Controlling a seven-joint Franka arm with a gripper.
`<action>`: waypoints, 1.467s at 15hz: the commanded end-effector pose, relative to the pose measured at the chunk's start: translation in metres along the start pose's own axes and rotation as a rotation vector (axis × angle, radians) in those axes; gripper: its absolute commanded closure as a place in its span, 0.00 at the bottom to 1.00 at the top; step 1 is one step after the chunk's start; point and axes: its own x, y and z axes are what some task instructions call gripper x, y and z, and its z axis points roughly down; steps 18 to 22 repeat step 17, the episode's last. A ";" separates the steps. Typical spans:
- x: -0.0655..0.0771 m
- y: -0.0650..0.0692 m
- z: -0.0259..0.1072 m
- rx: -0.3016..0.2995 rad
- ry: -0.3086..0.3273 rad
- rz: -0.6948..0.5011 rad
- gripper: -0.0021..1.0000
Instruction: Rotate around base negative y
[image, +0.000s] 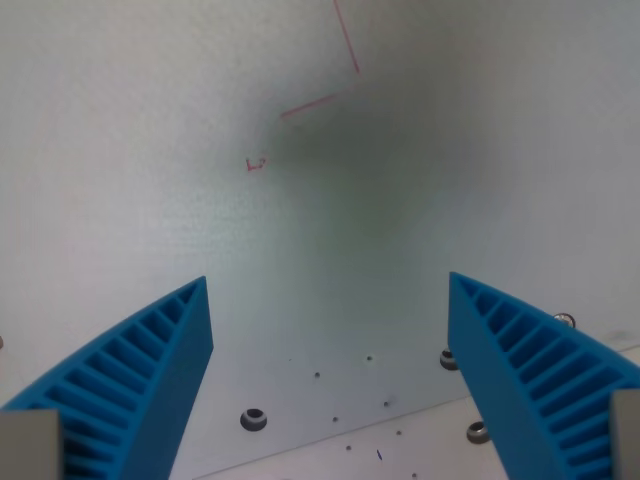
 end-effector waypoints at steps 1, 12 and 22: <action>-0.011 0.003 0.000 0.066 0.199 0.002 0.00; -0.011 0.003 0.000 0.104 0.321 0.003 0.00; -0.011 0.003 0.000 0.121 0.377 0.004 0.00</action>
